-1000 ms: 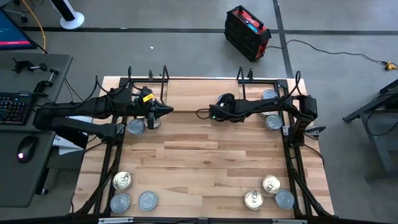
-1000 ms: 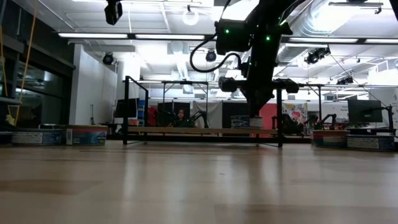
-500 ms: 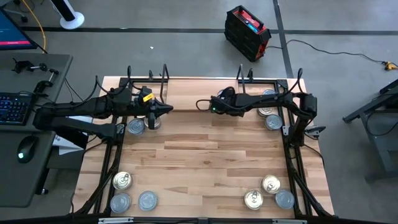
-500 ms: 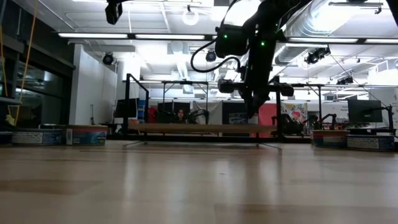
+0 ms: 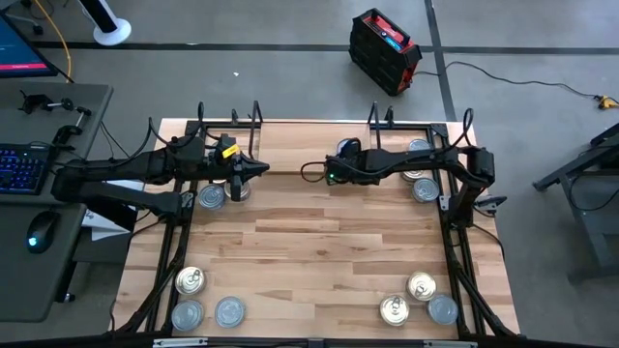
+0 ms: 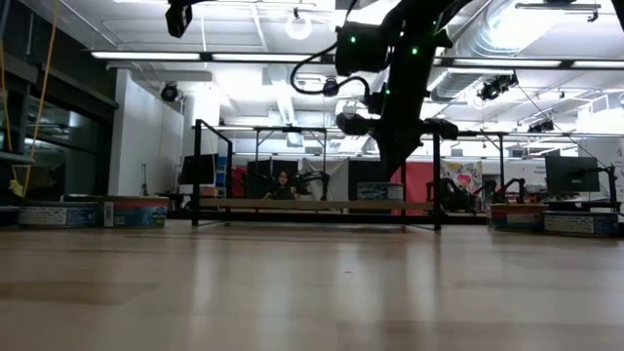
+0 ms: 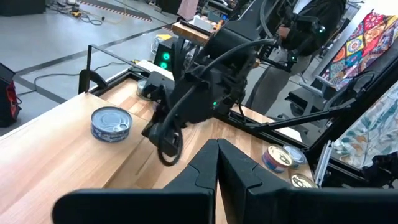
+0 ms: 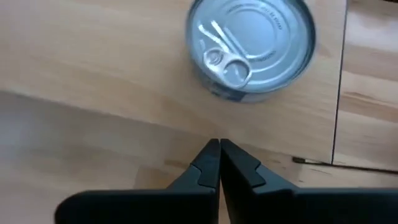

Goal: Stack canned seafood by type on shelf
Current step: Put the blue tuna can on the shelf

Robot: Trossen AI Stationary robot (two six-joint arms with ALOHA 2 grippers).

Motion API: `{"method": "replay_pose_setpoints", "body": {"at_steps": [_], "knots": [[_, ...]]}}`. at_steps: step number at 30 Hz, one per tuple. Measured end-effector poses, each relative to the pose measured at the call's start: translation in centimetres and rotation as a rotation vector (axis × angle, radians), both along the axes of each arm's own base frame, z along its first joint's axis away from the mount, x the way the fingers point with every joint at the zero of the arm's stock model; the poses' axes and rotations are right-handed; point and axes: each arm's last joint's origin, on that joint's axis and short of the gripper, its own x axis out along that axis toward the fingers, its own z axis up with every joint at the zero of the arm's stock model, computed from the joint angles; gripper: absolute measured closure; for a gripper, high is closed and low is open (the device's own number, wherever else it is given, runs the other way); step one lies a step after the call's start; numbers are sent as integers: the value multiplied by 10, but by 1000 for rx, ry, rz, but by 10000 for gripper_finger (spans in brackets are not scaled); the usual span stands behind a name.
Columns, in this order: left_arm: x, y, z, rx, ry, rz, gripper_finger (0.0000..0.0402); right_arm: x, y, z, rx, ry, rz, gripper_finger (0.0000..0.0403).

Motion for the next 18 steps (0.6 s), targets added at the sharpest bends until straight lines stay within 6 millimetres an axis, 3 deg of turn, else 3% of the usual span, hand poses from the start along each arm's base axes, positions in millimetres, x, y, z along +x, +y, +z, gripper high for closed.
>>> {"method": "replay_pose_setpoints", "body": {"at_steps": [5, 12, 18], "knots": [[0, 0, 0, 0, -1, 1, 401, 4, 11, 30, 23, 108, 256, 403], [0, 0, 0, -3, -1, 2, 401, 17, 8, 85, -1, 151, 712, 403], [0, 0, 0, -10, -2, 3, 401, 14, -17, 96, 1, 212, 914, 403]]}}
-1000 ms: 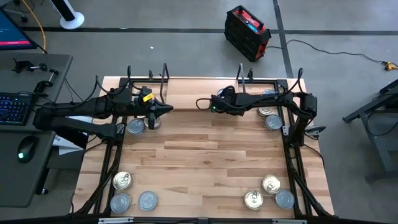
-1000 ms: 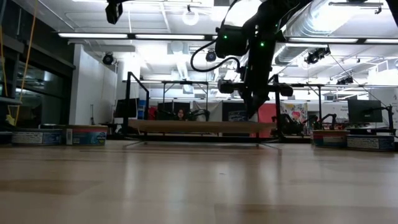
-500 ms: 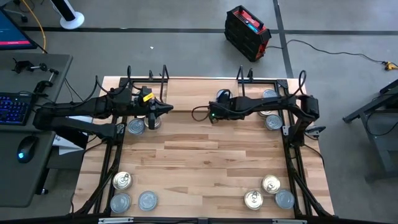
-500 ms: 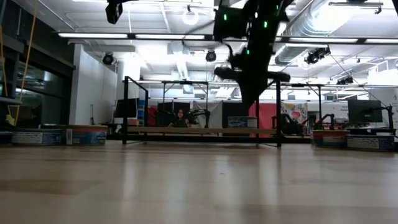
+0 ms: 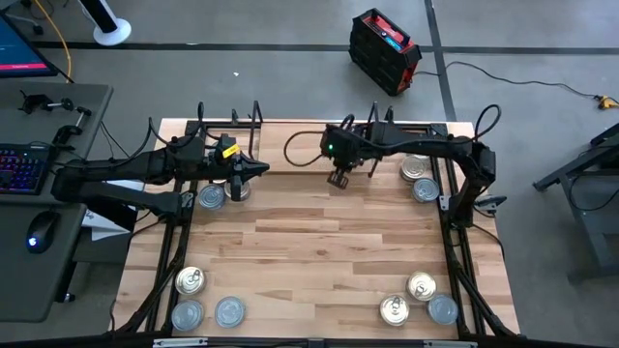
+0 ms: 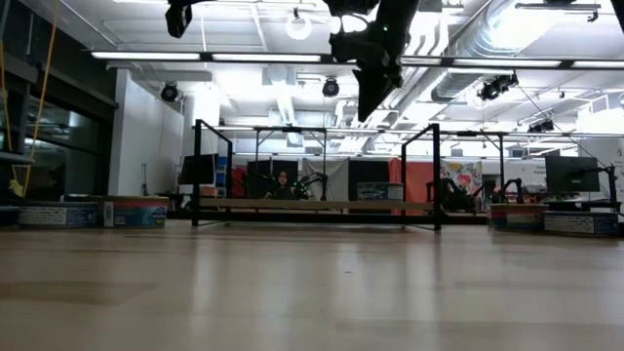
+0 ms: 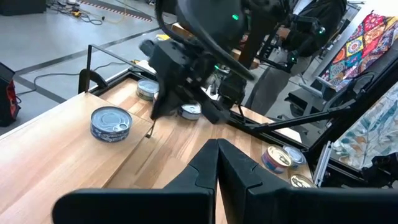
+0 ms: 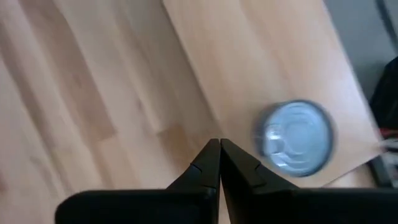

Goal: Stack canned seafood by type on shelf
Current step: Put the blue tuna can on the shelf

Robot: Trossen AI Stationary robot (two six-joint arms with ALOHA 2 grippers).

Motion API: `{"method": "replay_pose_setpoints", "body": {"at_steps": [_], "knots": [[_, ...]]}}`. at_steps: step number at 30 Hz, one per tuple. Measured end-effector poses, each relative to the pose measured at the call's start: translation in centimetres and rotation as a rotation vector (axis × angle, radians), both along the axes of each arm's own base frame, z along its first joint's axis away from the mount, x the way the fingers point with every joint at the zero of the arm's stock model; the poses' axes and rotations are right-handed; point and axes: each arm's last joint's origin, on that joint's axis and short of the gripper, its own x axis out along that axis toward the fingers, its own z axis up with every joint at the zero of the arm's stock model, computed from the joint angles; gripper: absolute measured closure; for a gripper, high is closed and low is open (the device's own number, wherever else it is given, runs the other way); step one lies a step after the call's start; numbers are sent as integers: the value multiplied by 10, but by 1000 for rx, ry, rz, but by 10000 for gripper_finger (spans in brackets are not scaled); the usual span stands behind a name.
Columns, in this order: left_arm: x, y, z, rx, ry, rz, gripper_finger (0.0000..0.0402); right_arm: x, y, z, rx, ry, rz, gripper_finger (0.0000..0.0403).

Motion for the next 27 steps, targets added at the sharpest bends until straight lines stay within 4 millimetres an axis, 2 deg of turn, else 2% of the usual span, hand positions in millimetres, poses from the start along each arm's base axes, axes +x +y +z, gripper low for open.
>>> {"method": "replay_pose_setpoints", "body": {"at_steps": [2, 6, 14, 22, 27], "knots": [[0, 0, 0, -14, -3, 3, 401, -5, -8, -1, 5, 48, 34, 403], [0, 0, 0, -37, -7, 8, 401, -9, -27, -17, 77, 153, 136, 403], [0, 1, 1, -39, -18, 38, 401, 0, -46, -57, 86, 333, 289, 403], [0, 2, 1, -54, -24, 76, 401, -2, -53, -62, 99, 352, 331, 403], [0, 2, 1, -54, -24, 78, 401, -4, -64, -66, 175, 318, 324, 403]]}}
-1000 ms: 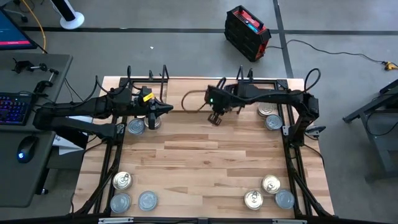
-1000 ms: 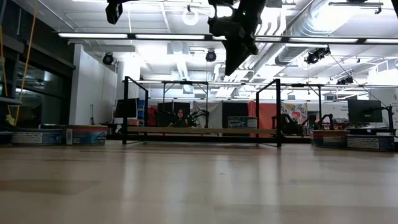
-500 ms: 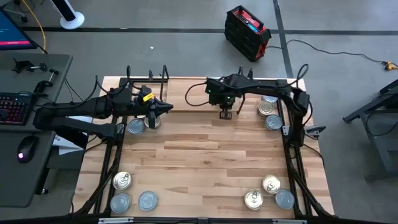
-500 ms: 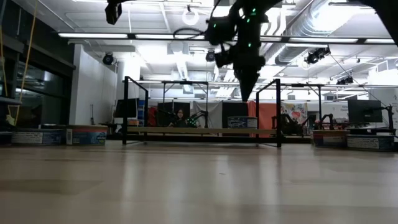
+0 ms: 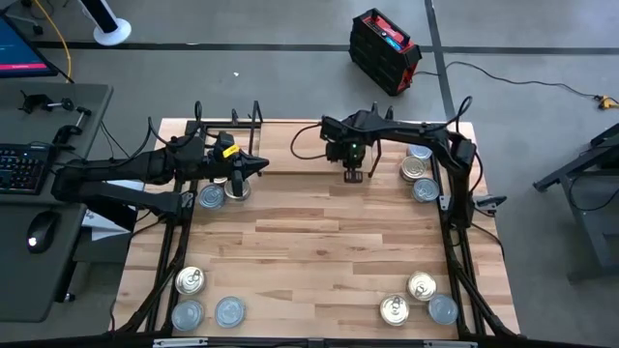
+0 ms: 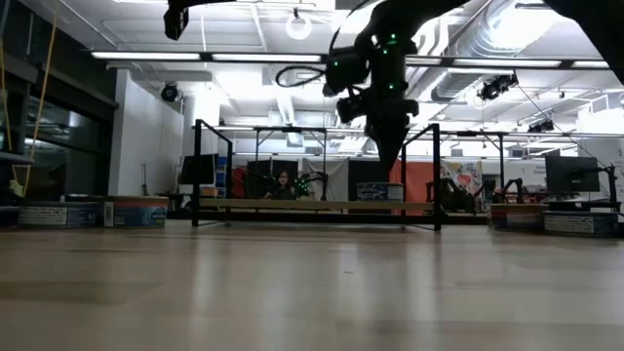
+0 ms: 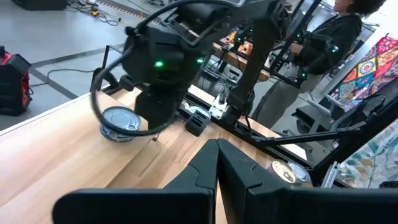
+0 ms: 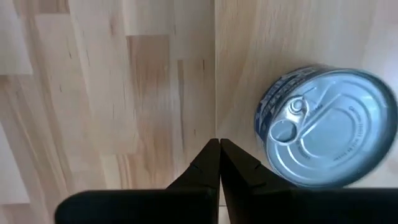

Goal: Stack canned seafood by type on shelf
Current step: Put the blue tuna can on the shelf, then put the blue pink tuna can on the shelf

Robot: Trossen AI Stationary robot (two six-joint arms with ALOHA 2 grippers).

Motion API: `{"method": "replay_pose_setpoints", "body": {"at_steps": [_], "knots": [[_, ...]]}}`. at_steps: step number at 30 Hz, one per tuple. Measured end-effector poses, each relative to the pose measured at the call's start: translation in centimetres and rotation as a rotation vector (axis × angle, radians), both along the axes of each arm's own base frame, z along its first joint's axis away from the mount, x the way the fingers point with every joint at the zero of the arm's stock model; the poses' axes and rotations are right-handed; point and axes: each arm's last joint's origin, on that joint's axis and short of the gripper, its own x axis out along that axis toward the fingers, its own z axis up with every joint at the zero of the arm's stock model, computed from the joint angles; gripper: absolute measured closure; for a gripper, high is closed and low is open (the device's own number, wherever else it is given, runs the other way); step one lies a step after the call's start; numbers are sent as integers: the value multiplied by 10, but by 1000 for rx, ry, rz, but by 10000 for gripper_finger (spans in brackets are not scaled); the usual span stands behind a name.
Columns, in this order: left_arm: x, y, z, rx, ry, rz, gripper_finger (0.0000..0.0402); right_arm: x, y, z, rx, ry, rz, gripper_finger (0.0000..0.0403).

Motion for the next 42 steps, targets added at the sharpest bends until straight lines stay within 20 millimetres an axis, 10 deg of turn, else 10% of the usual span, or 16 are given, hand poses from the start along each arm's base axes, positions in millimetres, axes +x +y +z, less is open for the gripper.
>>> {"method": "replay_pose_setpoints", "body": {"at_steps": [34, 42], "knots": [[0, 0, -1, 25, 14, -5, 401, -1, -45, -24, -243, 66, -156, 403], [-1, 0, -2, 16, 30, -4, 401, 16, -18, 20, -17, -51, -158, 403]]}}
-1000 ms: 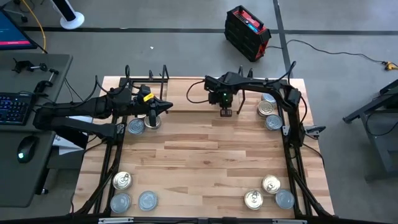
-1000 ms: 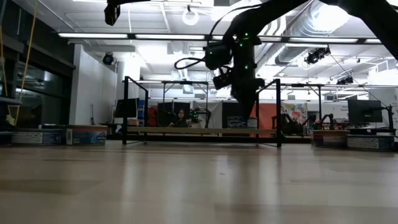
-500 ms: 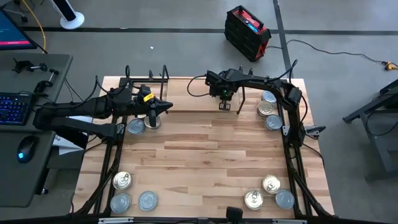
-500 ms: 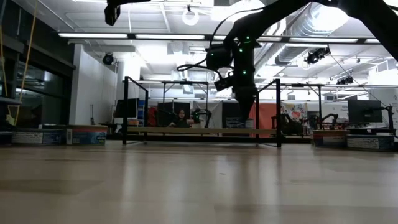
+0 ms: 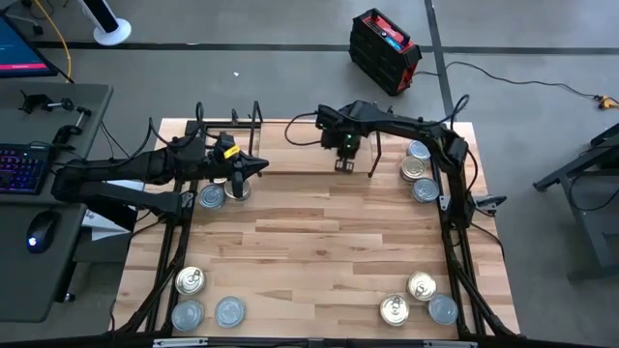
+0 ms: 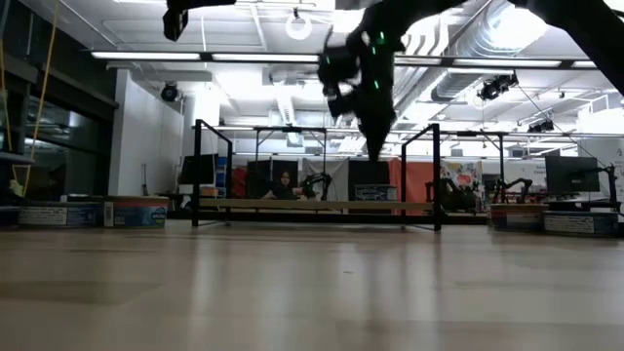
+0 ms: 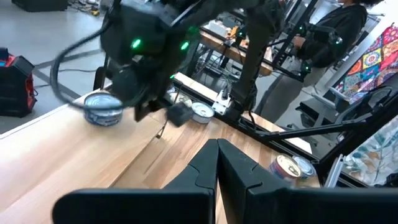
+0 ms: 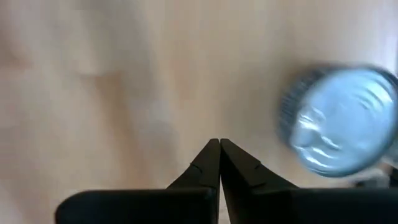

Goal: Stack canned seafood by type on shelf
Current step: Put the blue pink tuna can on the shelf

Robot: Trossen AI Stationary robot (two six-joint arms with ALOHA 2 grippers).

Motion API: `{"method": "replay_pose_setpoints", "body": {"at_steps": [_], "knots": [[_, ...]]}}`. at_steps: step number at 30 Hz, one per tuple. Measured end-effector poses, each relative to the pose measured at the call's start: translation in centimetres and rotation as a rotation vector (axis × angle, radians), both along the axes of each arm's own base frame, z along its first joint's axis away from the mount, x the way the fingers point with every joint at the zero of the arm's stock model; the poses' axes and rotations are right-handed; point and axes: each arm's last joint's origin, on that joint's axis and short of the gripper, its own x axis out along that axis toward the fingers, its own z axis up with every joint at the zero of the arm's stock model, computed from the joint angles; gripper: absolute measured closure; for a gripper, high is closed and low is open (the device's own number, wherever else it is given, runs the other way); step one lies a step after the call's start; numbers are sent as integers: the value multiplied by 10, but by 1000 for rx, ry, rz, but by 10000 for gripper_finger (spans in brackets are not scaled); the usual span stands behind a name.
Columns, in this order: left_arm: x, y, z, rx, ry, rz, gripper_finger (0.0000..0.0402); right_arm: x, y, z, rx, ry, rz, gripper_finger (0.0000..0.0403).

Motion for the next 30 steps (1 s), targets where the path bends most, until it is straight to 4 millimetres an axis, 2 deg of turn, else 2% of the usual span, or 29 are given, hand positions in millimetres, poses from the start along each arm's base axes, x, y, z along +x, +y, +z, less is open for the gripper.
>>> {"method": "replay_pose_setpoints", "body": {"at_steps": [4, 9, 11, 14, 17, 20, 24, 26, 30], "knots": [[-3, -1, -9, -76, 85, -1, 401, 19, 36, 26, 155, -145, 64, 403], [-18, -19, -39, -150, 431, -88, 401, 28, 94, 27, 215, -80, 202, 403], [-26, -27, -52, -163, 572, -53, 401, 29, 110, 27, 234, -60, 218, 403], [-34, -34, -73, -221, 670, 59, 401, 23, 125, 32, 244, -39, 204, 403], [-37, -35, -101, -313, 732, 179, 401, 3, 132, 45, 225, -47, 130, 403], [-39, -29, -125, -353, 797, 319, 401, -30, 136, 50, 174, -66, -29, 403], [-36, -16, -138, -312, 805, 488, 401, -73, 152, 50, 186, -235, -286, 403], [-34, -8, -143, -274, 808, 560, 401, -88, 164, 48, 217, -343, -389, 403], [-27, 3, -150, -247, 856, 588, 401, -112, 185, 44, 243, -484, -517, 403]]}}
